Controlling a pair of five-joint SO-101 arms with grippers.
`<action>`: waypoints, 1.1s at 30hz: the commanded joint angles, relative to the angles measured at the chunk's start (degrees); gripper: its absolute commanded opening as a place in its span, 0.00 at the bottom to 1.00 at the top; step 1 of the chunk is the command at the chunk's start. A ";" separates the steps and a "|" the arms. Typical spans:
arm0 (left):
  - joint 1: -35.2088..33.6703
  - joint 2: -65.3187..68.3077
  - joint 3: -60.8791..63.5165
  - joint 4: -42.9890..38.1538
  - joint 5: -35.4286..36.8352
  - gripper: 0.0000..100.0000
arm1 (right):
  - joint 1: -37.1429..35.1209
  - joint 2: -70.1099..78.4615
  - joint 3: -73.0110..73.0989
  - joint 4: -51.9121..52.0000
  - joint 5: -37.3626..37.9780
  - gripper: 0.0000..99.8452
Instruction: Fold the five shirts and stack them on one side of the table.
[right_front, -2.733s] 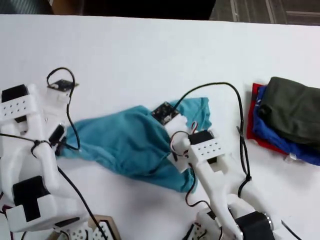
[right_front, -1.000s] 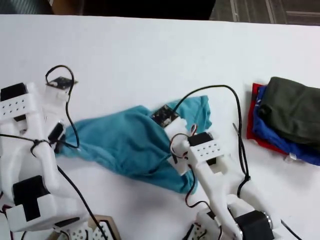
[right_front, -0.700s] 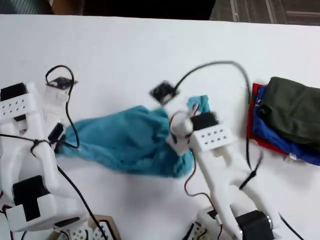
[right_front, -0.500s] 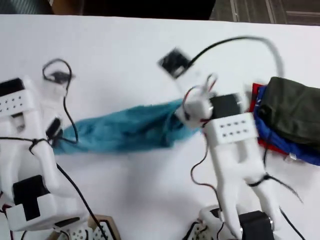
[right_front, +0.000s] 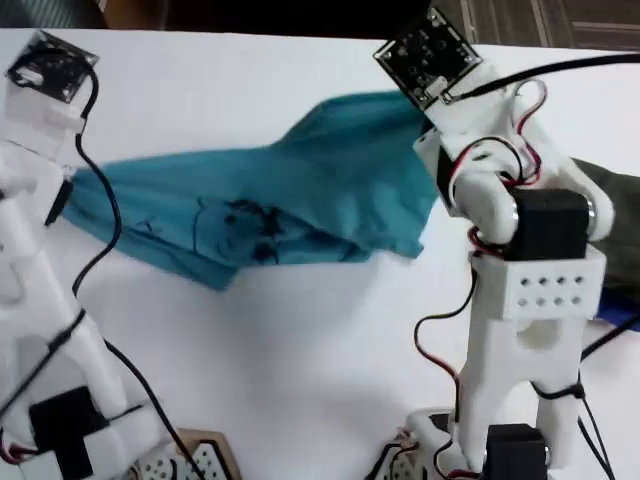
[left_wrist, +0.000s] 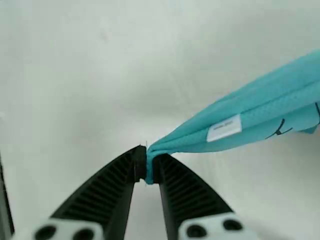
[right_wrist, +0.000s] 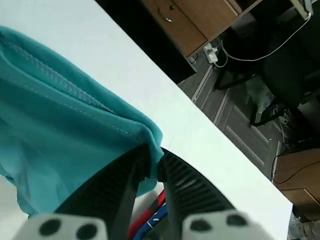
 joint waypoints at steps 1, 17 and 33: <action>-0.62 -5.19 -5.76 0.62 0.00 0.03 | 0.66 -0.04 -7.12 1.63 0.35 0.02; -0.62 -14.68 -18.86 -0.26 3.52 0.03 | 0.66 -0.04 -41.76 1.01 0.26 0.02; 2.55 -23.03 -3.56 -0.62 6.42 0.03 | 0.75 -4.79 -46.15 -2.42 -2.37 0.02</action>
